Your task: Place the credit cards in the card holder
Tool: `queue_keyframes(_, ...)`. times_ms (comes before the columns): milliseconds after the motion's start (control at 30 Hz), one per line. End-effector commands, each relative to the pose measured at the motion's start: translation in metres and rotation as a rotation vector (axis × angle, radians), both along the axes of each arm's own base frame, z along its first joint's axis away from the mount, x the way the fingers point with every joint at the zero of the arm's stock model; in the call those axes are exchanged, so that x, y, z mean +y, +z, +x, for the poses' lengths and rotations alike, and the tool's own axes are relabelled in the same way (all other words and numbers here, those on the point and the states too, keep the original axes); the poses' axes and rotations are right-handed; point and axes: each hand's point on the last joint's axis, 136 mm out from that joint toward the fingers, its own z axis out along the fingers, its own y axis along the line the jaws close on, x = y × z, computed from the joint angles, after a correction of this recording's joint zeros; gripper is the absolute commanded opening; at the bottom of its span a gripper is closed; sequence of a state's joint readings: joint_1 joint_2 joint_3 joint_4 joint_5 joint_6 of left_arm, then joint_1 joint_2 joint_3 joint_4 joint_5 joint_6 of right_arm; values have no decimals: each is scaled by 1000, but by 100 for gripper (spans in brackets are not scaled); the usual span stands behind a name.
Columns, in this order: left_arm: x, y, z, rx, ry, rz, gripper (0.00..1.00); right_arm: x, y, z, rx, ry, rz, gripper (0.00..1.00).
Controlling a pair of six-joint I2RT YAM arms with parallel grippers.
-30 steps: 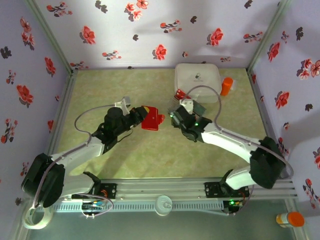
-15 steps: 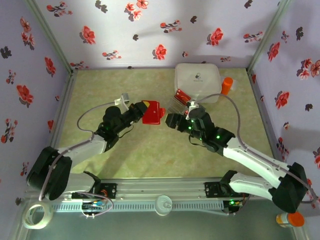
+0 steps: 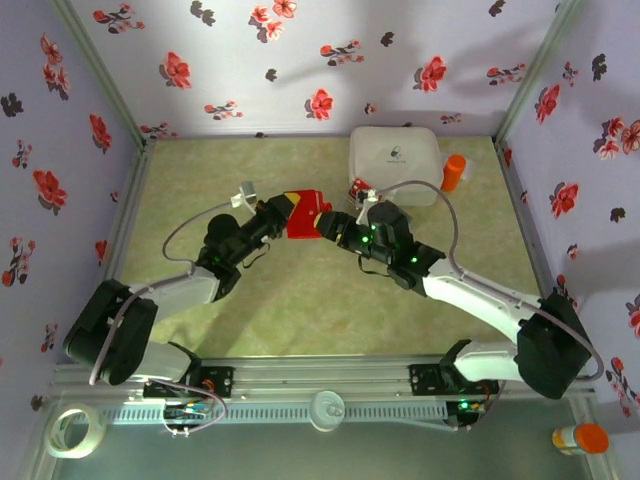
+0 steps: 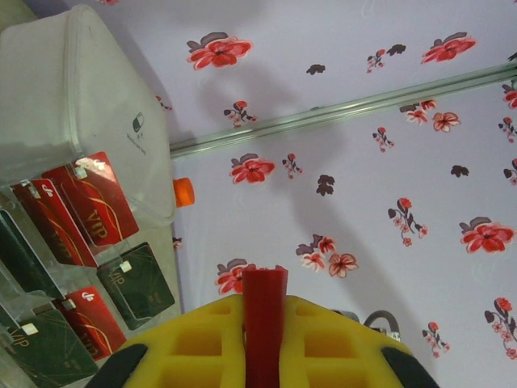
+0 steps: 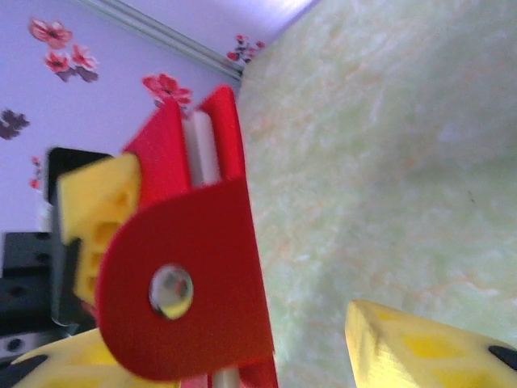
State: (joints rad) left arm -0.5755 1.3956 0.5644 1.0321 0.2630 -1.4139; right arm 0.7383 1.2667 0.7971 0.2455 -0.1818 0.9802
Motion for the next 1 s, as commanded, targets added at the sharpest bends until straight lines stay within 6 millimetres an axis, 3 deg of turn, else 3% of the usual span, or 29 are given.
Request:
queue_keyframes(0,1,16,-3,-38,-17,-82,0,3,24,6,-42,15,131,46)
queue_keyframes(467,-3,24,-5,-51,-30,-98,0,-3,20,9,-19,26,188,28)
queue_keyframes(967,-4,29,-6,-62,-34,-105,0,5,17,7,10,84,264,31)
